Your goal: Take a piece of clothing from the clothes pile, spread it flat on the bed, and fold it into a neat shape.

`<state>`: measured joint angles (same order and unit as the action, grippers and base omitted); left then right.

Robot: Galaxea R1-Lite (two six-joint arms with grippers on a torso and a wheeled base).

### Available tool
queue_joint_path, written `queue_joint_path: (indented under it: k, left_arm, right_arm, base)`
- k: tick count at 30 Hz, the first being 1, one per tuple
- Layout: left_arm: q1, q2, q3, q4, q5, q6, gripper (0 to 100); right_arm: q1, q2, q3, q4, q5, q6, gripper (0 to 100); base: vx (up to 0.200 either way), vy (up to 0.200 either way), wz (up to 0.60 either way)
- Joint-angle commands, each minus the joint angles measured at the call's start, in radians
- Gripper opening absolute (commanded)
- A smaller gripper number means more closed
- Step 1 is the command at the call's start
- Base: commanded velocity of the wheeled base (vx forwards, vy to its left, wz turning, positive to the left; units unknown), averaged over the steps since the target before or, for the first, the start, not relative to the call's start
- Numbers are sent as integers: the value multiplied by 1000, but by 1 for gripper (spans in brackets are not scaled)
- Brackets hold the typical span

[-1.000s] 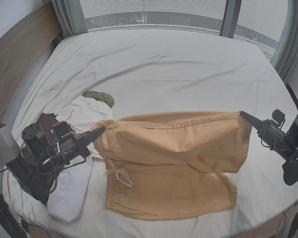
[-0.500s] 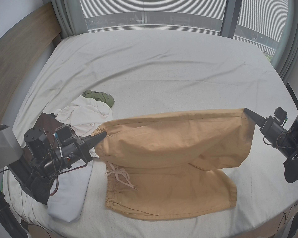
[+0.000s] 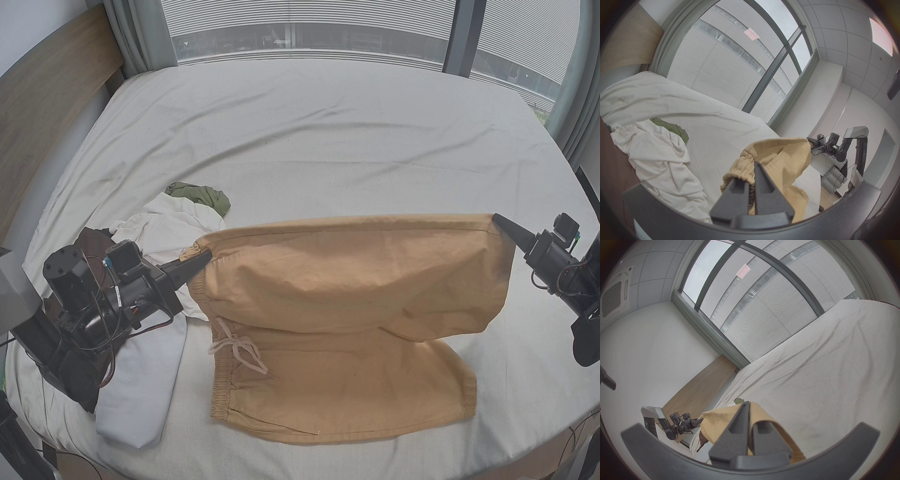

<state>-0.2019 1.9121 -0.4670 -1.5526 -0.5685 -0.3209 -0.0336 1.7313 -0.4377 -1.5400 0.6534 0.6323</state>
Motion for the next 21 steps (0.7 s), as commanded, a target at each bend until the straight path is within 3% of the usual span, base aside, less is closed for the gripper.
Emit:
queue_joint_path:
  k: [1, 15, 21]
  left_arm:
    - [1, -22, -5, -1, 1, -6, 0]
    - [2, -39, 5, 0, -1, -32, 0]
    - [1, -13, 13, 0, 19, -6, 0]
  right_arm:
    - [1, -2, -9, 0, 0, 0, 0]
    - [14, -7, -13, 0, 2, -2, 0]
    - [12, 34, -10, 0, -1, -49, 0]
  base:
    - [0, 0, 0]
    - [0, 0, 0]
    - [0, 0, 0]
